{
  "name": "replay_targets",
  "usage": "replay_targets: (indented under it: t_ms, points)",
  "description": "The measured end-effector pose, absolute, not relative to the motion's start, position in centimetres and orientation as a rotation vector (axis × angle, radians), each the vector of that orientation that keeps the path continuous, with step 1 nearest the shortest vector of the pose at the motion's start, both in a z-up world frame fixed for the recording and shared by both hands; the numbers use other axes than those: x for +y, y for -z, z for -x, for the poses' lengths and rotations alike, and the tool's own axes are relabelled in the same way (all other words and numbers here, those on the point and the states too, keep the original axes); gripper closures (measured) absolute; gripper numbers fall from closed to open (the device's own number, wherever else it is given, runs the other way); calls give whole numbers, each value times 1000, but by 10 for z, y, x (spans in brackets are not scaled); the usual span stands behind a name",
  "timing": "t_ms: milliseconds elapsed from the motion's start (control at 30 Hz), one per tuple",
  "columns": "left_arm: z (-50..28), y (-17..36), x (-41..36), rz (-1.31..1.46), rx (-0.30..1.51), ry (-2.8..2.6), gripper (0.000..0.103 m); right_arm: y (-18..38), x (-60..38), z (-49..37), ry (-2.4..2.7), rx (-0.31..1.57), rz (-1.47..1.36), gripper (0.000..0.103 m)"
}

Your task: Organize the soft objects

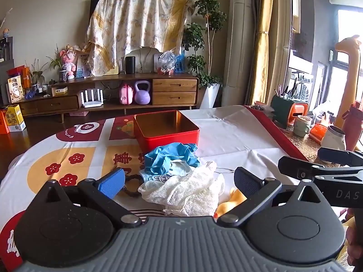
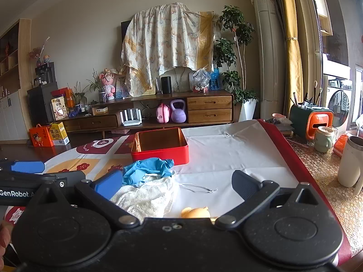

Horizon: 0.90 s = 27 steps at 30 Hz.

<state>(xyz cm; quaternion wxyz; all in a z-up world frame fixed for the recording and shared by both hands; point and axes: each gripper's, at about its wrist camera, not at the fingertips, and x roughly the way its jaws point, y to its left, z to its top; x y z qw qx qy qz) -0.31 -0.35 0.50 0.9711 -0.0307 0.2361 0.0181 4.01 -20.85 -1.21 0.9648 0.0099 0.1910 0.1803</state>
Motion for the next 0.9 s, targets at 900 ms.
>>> replay_targets:
  t_ms: [900]
  points:
    - [3,-5,-2,63,477,-37,0,11,-208,-40,-366,385,-22,0]
